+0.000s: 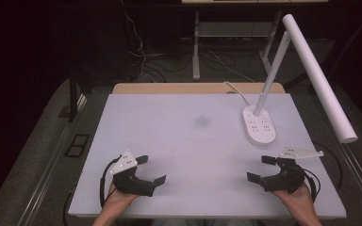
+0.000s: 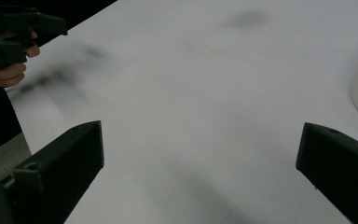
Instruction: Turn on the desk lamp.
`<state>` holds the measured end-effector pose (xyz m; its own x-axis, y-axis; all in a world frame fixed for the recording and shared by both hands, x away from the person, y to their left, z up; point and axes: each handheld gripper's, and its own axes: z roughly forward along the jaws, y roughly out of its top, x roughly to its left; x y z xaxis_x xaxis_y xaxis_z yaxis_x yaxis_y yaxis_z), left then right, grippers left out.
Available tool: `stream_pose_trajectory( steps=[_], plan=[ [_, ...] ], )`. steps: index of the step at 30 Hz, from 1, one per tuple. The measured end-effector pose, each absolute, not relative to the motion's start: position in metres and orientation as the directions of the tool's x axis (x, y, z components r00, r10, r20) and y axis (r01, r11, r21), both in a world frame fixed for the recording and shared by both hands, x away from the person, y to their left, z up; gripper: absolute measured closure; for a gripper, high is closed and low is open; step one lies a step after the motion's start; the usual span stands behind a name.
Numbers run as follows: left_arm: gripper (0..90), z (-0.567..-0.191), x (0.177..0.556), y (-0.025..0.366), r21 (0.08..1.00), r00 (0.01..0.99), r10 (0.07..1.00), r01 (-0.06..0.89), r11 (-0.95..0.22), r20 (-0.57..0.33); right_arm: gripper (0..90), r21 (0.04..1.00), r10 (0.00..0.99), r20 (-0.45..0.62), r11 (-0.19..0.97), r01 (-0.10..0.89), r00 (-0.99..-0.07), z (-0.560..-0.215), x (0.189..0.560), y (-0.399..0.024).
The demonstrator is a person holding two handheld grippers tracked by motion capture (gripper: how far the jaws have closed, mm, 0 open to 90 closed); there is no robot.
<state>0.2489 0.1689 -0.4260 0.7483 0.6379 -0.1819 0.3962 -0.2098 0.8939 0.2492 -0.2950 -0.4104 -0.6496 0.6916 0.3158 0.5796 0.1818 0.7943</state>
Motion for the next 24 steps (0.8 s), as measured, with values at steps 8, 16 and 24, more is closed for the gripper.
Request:
stream_pose_trajectory(
  steps=[8,16,24],
  plan=[
    [0.0,-0.4258,0.2487,0.169,0.894,0.751,0.635,0.394,-0.212,-0.181,0.4,0.791,0.692,0.321,0.181,0.585,-0.647,-0.4102,0.2483,-0.2959],
    [0.0,-0.4254,0.2483,0.1692,0.894,0.75,0.636,0.395,-0.212,-0.181,0.4,0.788,0.689,0.325,0.182,0.589,-0.648,-0.4104,0.2475,-0.297],
    [0.0,-0.4252,0.2479,0.1692,0.894,0.75,0.637,0.394,-0.213,-0.179,0.4,0.781,0.689,0.33,0.184,0.597,-0.645,-0.4107,0.2484,-0.2971]
  ],
)
